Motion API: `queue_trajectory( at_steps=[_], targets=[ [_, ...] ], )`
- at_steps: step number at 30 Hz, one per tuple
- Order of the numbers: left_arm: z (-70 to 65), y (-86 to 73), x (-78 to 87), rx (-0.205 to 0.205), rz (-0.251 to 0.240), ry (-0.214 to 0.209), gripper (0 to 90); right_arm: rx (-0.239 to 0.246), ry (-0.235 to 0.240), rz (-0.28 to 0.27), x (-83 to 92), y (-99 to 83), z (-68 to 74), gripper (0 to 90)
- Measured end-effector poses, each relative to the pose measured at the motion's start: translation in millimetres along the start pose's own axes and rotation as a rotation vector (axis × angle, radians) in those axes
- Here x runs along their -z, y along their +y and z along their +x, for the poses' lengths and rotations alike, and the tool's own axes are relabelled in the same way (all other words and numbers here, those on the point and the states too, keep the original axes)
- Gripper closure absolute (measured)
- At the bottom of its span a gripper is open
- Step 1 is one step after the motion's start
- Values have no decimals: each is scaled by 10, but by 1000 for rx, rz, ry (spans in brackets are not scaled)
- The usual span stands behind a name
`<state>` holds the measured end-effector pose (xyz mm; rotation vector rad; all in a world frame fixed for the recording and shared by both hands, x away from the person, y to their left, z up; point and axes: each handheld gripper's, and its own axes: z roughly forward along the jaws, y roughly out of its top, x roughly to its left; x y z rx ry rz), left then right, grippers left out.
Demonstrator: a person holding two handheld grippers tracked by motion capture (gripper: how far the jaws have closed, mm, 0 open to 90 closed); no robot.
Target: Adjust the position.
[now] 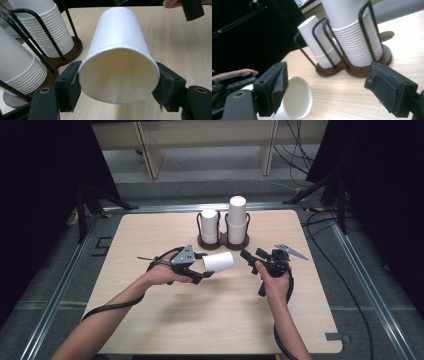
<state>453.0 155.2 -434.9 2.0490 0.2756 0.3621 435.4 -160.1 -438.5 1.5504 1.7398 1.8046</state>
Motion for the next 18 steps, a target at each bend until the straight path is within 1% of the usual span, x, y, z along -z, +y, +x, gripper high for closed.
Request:
queue_trajectory(
  at_steps=[1, 2, 3, 5, 7, 8, 9, 11, 12, 14, 16, 17, 18],
  targets=[
    [9, 8, 8, -13, 11, 0, 307, 7, -9, 2, 7, -3, -8, 176],
    [13, 23, 10, -19, 18, -10, 307, 21, -4, -5, 9, -5, -15, 176],
    [13, 23, 10, -19, 18, -10, 307, 21, -4, -5, 9, -5, -15, 176],
    [34, 48, 28, -39, 47, -22, 307, 54, -23, 10, 20, -10, -9, 183],
    [42, 53, 32, -43, 52, -22, 307, 91, -31, 12, 22, -18, -16, 206],
    [50, 61, 40, -43, 59, -23, 307, 91, -31, 12, 22, -18, -16, 206],
    [58, 67, 47, -42, 65, -24, 307, 96, -37, 13, 23, -25, 1, 224],
    [76, 81, 65, -58, 82, -26, 306, 166, -44, 16, 20, -50, -1, 223],
    [81, 86, 72, -61, 90, -28, 306, 177, -53, 19, 18, -59, 1, 223],
    [85, 87, 76, -65, 92, -21, 306, 182, -59, 27, 19, -66, 12, 221],
    [109, 88, 88, -77, 110, -23, 306, 228, -67, 21, 14, -75, 3, 217],
    [117, 84, 87, -79, 109, -21, 306, 228, -67, 21, 14, -75, 3, 217],
    [131, 81, 94, -93, 124, -17, 306, 228, -67, 25, 17, -75, 11, 214]
  ],
)
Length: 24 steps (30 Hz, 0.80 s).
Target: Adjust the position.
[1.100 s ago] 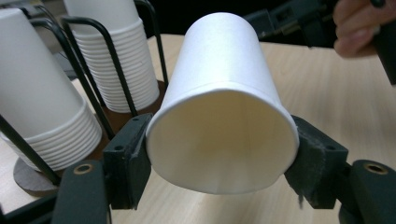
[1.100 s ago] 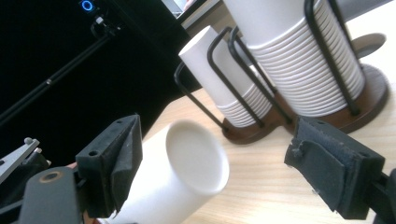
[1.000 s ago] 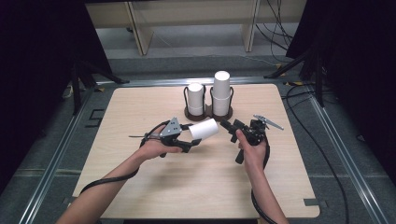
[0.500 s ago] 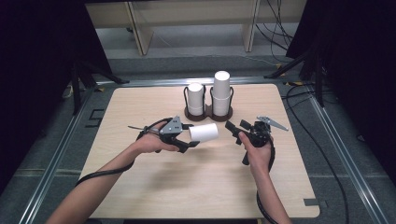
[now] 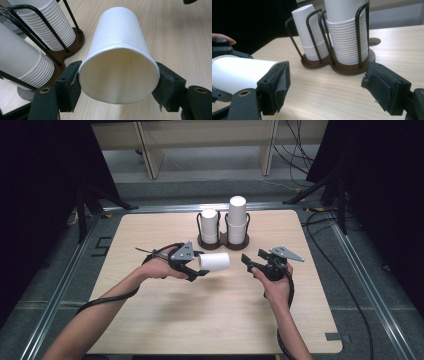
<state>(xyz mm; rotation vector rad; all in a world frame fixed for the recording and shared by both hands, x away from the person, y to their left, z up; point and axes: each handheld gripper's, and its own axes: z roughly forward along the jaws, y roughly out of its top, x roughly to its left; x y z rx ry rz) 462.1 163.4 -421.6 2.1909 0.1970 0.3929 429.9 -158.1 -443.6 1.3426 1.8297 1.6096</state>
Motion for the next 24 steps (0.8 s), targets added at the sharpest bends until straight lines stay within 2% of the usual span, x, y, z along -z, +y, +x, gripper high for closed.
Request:
queue_trajectory(
  at_steps=[1, 3, 6, 7, 11, 12, 13, 14, 15, 16, 17, 18, 20, 21, 22, 23, 24],
  targets=[
    [4, -2, 3, -6, 11, -5, 306, 4, -18, 17, 5, -1, 14, 209],
    [13, -5, 7, -19, 20, -7, 305, 19, -25, 17, 6, -7, 6, 207],
    [30, -7, 11, -24, 28, -10, 305, 30, -22, 6, 1, -13, 2, 207],
    [43, -7, 12, -29, 35, -7, 306, 68, -33, 5, -4, -21, -3, 207],
    [100, 0, 16, -44, 57, -2, 306, 98, -31, 18, -7, -24, -6, 207],
    [110, -3, 6, -46, 49, -8, 306, 96, -38, 25, -3, -21, 2, 208],
    [110, -3, 6, -46, 49, -8, 306, 117, -40, 14, -13, -18, -6, 207],
    [118, 5, 11, -51, 62, -8, 306, 117, -40, 14, -13, -18, -6, 207],
    [139, 10, 0, -63, 64, -13, 306, 130, -39, 25, -11, -5, -1, 207],
    [145, 12, -1, -70, 70, -4, 306, 102, -41, 41, -6, -7, 27, 208],
    [145, 12, -1, -70, 70, -4, 306, 138, -28, 34, -19, 2, 10, 207],
    [176, 21, -4, -89, 90, -6, 306, 132, -25, 43, -17, 5, 28, 207],
    [183, 24, -5, -95, 98, -6, 306, 141, -19, 47, -23, 11, 31, 207],
    [192, 31, -16, -94, 101, -4, 306, 184, -30, 53, -37, 25, 39, 207],
    [192, 31, -16, -94, 101, -4, 306, 184, -30, 53, -37, 25, 39, 207],
    [211, 44, -16, -118, 123, -14, 306, 203, -18, 53, -51, 34, 48, 207],
    [215, 48, -21, -125, 129, -14, 306, 210, -26, 69, -42, 41, 58, 207]
  ],
)
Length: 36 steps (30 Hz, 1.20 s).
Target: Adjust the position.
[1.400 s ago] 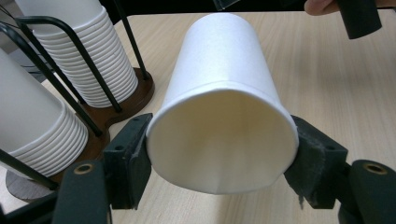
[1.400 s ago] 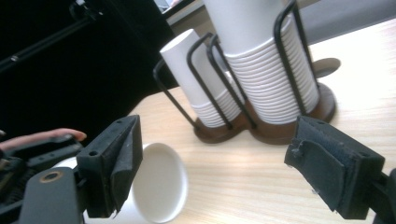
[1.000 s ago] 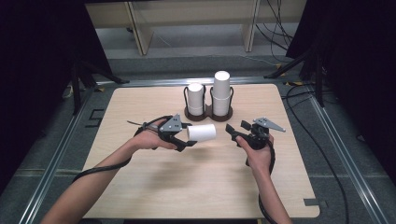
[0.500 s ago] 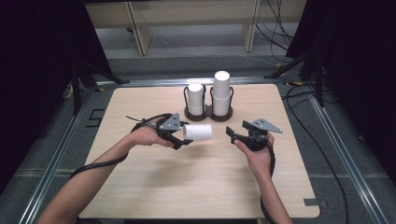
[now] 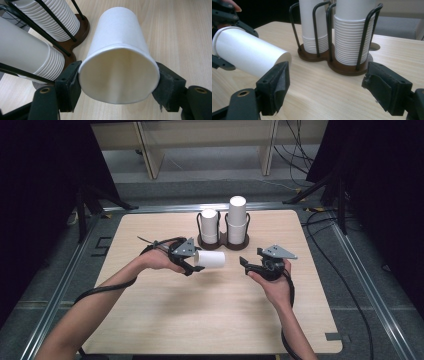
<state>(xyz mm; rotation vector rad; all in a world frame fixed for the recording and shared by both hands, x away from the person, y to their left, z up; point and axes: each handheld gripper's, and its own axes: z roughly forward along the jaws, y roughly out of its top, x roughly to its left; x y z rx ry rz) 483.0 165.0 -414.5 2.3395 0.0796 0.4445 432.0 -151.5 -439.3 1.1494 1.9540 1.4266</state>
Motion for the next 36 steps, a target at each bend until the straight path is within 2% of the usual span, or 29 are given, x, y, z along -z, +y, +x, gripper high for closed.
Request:
queue_trajectory(
  at_steps=[2, 4, 6, 8, 9, 12, 13, 15, 16, 20, 21, 22, 24, 26, 27, 28, 31, 34, 36],
  targets=[
    [9, 7, 0, -4, 12, -7, 306, 3, 13, -6, -21, 0, 4, 208],
    [17, 20, 1, -19, 25, -4, 306, 27, 19, 11, -33, 12, 15, 209],
    [33, 39, 2, -41, 46, -33, 307, 36, 21, 26, -44, 23, 37, 226],
    [39, 47, 1, -54, 52, -40, 308, 21, 32, 36, -49, 23, 49, 228],
    [48, 53, 5, -72, 64, -54, 309, 60, 49, 39, -65, 34, 51, 236],
    [38, 53, -12, -64, 45, -62, 309, 80, 64, 43, -75, 45, 69, 236],
    [53, 63, -7, -95, 68, -74, 309, 91, 66, 44, -76, 51, 72, 236],
    [53, 67, -11, -95, 70, -80, 310, 76, 68, 48, -75, 52, 94, 236],
    [53, 71, -15, -98, 73, -84, 310, 104, 77, 57, -78, 64, 81, 236],
    [37, 82, -38, -75, 68, -97, 310, 135, 100, 60, -99, 85, 99, 239],
    [45, 92, -36, -90, 79, -102, 310, 122, 97, 75, -92, 88, 121, 241],
    [53, 102, -31, -99, 90, -112, 310, 147, 116, 75, -105, 105, 134, 242],
    [49, 106, -35, -92, 86, -113, 310, 131, 119, 81, -102, 105, 156, 242],
    [57, 118, -27, -118, 107, -124, 310, 156, 139, 87, -115, 116, 168, 242],
    [50, 121, -29, -111, 105, -129, 311, 167, 148, 91, -120, 123, 172, 242],
    [59, 129, -25, -121, 114, -147, 311, 183, 156, 91, -123, 130, 172, 243],
    [46, 140, -23, -132, 117, -146, 311, 207, 196, 118, -150, 140, 202, 249],
    [41, 149, -21, -147, 128, -155, 311, 202, 210, 132, -165, 135, 229, 252],
    [35, 155, -23, -147, 127, -162, 311, 221, 229, 142, -180, 139, 239, 253]
  ],
)
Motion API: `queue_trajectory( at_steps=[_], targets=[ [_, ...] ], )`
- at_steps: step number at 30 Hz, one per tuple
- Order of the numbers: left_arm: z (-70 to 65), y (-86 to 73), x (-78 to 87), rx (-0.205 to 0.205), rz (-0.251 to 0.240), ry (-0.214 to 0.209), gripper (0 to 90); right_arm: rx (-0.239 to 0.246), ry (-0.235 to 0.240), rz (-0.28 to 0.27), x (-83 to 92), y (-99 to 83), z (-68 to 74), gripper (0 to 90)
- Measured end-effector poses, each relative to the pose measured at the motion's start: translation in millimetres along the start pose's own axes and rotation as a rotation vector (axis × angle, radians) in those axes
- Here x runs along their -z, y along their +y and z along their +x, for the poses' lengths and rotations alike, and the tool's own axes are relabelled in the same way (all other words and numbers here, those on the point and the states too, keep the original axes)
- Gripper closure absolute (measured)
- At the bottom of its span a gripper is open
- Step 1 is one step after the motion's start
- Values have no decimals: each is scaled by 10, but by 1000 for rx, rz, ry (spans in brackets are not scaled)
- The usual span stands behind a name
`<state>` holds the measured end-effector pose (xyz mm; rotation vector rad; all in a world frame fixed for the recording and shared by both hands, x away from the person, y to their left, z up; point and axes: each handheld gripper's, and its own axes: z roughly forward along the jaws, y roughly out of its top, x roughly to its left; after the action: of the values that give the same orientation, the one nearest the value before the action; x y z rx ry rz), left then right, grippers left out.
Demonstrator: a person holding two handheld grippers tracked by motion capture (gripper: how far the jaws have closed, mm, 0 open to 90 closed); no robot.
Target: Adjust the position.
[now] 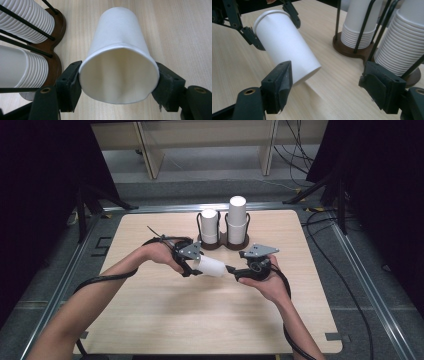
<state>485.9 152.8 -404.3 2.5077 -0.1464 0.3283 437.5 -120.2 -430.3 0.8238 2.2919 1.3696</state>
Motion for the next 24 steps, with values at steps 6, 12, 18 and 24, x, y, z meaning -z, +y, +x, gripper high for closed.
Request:
queue_trajectory(
  at_steps=[6, 12, 18, 24],
  targets=[
    [-17, 26, 0, -26, 24, -22, 313, 49, 27, 20, -49, 21, 32, 256],
    [-11, 68, 19, -43, 32, -39, 314, 76, 62, 50, -93, 30, 59, 256],
    [0, 98, 36, -69, 52, -53, 315, 105, 87, 67, -123, 53, 89, 255],
    [-9, 115, 42, -90, 59, -78, 317, 116, 107, 90, -155, 85, 98, 256]
  ],
)
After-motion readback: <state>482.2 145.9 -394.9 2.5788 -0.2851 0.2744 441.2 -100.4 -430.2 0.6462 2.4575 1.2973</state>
